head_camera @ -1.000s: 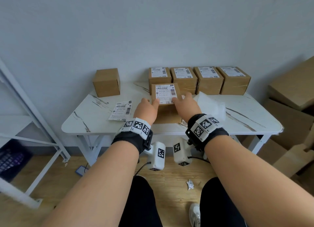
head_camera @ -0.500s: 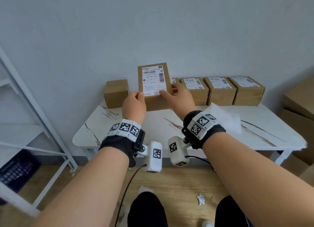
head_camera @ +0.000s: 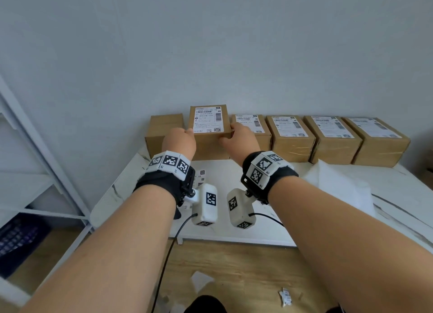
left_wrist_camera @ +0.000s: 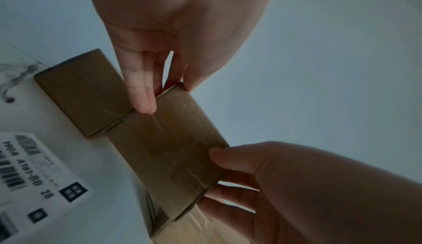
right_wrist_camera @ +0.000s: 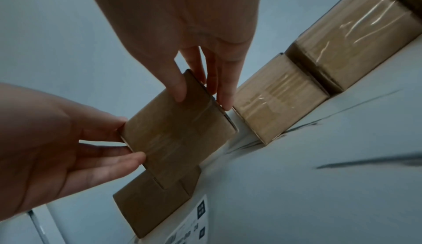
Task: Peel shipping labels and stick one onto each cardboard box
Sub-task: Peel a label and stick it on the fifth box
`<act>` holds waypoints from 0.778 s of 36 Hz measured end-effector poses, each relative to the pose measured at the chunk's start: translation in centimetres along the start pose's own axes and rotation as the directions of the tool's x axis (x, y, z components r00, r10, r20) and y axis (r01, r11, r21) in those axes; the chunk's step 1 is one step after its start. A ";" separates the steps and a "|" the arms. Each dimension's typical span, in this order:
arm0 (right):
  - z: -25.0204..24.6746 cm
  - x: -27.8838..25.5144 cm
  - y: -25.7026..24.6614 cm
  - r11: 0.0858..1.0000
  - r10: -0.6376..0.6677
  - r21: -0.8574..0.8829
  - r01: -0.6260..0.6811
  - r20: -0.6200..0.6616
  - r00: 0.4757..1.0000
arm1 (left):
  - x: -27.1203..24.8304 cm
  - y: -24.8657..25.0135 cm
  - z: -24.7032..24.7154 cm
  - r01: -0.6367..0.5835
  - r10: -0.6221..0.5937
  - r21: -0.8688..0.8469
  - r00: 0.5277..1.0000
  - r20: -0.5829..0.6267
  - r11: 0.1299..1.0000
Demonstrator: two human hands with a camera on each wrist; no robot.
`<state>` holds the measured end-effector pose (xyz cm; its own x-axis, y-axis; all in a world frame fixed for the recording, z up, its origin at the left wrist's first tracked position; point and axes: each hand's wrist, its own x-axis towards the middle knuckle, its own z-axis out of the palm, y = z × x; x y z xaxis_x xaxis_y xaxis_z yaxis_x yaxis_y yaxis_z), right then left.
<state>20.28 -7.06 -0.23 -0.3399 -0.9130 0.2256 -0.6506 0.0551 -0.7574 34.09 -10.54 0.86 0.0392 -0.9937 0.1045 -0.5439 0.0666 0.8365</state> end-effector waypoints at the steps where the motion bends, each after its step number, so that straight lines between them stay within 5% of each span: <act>1: 0.2 0.4 0.1 1.000 0.000 -0.018 0.000 0.001 1.000 | 0.4 0.0 0.2 0.026 -0.026 -0.010 1.000 0.011 1.000; 10: 1.5 2.8 1.3 0.985 0.074 -0.155 -0.073 0.001 0.997 | 3.1 -0.5 1.9 0.155 -0.157 0.031 0.985 0.064 0.987; 18: 1.5 3.1 0.6 0.984 0.064 -0.167 -0.061 0.013 0.998 | 2.8 0.2 2.0 0.071 -0.086 0.160 0.992 0.094 0.985; 21: 1.1 2.8 0.1 0.983 0.071 -0.175 -0.062 0.045 0.996 | 2.7 0.4 1.8 0.000 -0.047 0.228 0.979 0.199 0.974; 28: 0.6 2.6 -1.7 0.993 0.051 -0.112 -0.047 0.032 0.998 | 3.1 -0.4 -0.4 -0.010 0.008 0.017 0.995 0.096 1.000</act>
<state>20.88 -9.72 1.29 -0.3505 -0.9215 0.1670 -0.7058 0.1427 -0.6939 34.72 -13.63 1.06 -0.0462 -0.9972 0.0592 -0.5582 0.0749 0.8263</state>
